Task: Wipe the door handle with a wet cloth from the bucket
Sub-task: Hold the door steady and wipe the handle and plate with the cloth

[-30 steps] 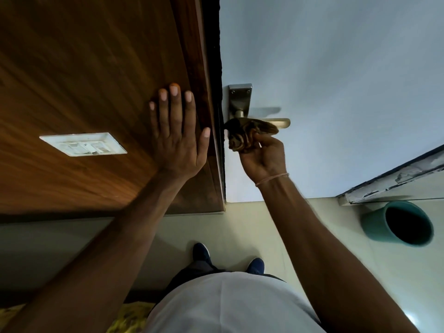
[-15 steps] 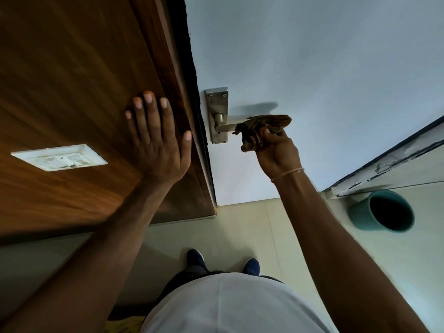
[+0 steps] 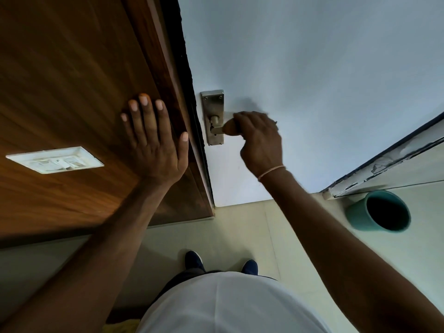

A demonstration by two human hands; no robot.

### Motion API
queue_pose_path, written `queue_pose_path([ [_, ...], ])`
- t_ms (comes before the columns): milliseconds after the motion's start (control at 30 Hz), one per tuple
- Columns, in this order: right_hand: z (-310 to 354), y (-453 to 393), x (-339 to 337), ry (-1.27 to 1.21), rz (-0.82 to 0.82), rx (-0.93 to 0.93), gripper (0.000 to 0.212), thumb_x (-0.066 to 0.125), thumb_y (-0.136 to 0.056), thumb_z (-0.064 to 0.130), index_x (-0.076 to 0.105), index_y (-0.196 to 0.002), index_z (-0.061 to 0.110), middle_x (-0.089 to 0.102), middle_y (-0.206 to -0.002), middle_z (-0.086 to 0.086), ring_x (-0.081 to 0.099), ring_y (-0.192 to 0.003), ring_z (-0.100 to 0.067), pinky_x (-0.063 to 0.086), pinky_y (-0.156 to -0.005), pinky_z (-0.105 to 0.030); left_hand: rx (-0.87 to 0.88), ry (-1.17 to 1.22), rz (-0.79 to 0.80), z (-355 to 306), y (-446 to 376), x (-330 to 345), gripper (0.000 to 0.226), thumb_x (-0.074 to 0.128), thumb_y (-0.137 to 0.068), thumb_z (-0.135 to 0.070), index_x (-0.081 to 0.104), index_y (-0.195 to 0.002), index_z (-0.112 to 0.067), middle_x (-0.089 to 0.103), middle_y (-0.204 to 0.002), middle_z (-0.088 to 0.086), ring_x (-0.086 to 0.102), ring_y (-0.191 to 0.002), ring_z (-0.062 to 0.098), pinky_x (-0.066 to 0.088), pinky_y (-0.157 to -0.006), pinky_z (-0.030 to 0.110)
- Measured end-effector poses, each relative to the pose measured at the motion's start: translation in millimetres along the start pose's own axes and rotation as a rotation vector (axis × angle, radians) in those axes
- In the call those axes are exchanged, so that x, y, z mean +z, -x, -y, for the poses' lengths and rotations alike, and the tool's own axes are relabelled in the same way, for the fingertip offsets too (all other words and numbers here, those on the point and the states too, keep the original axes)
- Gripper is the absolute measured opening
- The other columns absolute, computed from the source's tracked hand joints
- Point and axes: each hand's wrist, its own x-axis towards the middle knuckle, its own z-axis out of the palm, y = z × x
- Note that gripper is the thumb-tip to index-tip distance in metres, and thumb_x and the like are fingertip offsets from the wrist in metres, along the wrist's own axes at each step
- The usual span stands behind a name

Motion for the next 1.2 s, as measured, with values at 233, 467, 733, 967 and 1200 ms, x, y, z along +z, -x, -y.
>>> queue_pose_path([
  [233,25,15,26,0.016,0.019,-0.277,0.044,0.044,-0.106,0.000,0.066,-0.145,0.005,0.063,-0.152,-0.016,0.056,-0.147,-0.036,0.044,-0.123,-0.051,-0.004,0.006,-0.016,4,2,3,0.079,0.050,-0.106,-0.041,0.020,-0.168,-0.002,0.033,-0.165,0.031,0.001,-0.168,0.029,0.014,-0.135,0.058],
  [467,-58,20,8,0.025,-0.254,-0.173,0.018,0.067,-0.104,0.002,0.084,-0.110,0.008,0.077,-0.126,-0.013,0.071,-0.111,-0.042,0.057,-0.092,-0.046,-0.004,0.000,0.005,1,0,-1,0.083,0.053,-0.103,-0.038,0.018,-0.168,-0.002,0.032,-0.165,0.031,0.003,-0.168,0.033,0.015,-0.134,0.060],
  [733,19,-15,50,-0.064,-0.150,-0.495,0.013,0.071,-0.106,0.012,0.084,-0.105,0.012,0.079,-0.116,-0.011,0.073,-0.112,-0.039,0.057,-0.086,-0.046,0.024,-0.006,0.045,5,1,-5,0.081,0.051,-0.105,-0.039,0.015,-0.169,-0.003,0.040,-0.164,0.033,0.027,-0.157,0.048,0.015,-0.134,0.059],
  [967,-52,-8,15,-0.088,-0.140,-0.338,0.022,0.084,-0.098,0.021,0.083,-0.118,0.011,0.078,-0.123,-0.010,0.072,-0.111,-0.039,0.056,-0.092,-0.043,0.021,0.008,0.025,2,0,-2,0.076,0.042,-0.107,-0.042,0.017,-0.169,-0.004,0.040,-0.163,0.032,0.029,-0.155,0.049,0.015,-0.135,0.058],
  [1200,-2,-14,42,-0.071,-0.101,-0.308,0.020,0.083,-0.095,0.027,0.084,-0.113,0.017,0.079,-0.117,-0.004,0.071,-0.105,-0.035,0.049,-0.086,-0.042,0.020,0.007,0.035,0,0,-3,0.080,0.048,-0.106,-0.041,0.014,-0.170,-0.007,0.041,-0.164,0.031,0.029,-0.156,0.047,0.016,-0.135,0.059],
])
